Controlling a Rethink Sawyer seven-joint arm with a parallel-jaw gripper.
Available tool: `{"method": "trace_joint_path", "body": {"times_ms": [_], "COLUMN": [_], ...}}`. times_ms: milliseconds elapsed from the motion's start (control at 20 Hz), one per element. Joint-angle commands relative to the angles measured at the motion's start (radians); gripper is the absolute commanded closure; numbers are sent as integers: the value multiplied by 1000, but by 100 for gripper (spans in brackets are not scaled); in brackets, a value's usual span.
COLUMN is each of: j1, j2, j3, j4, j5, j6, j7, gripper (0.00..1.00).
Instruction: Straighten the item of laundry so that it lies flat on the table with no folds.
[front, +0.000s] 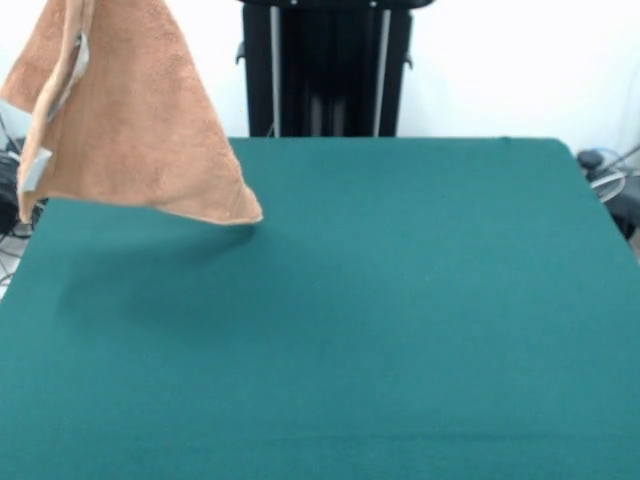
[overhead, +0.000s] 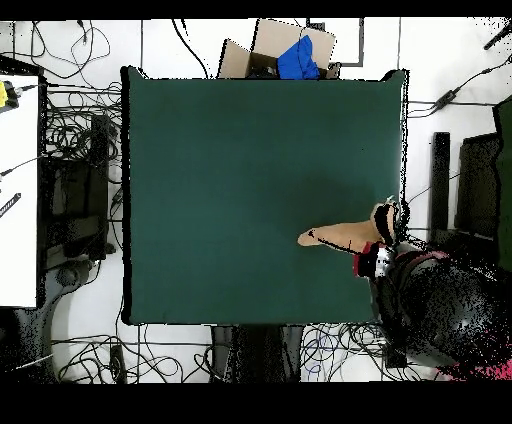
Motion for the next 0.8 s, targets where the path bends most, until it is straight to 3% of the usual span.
{"method": "trace_joint_path", "body": {"times_ms": [50, 800], "j1": [53, 98], "j2": [65, 222], "j3": [45, 56], "j4": [48, 8], "j5": [15, 19], "j6": [-8, -144], "j7": [74, 132], "gripper": [100, 100]}}
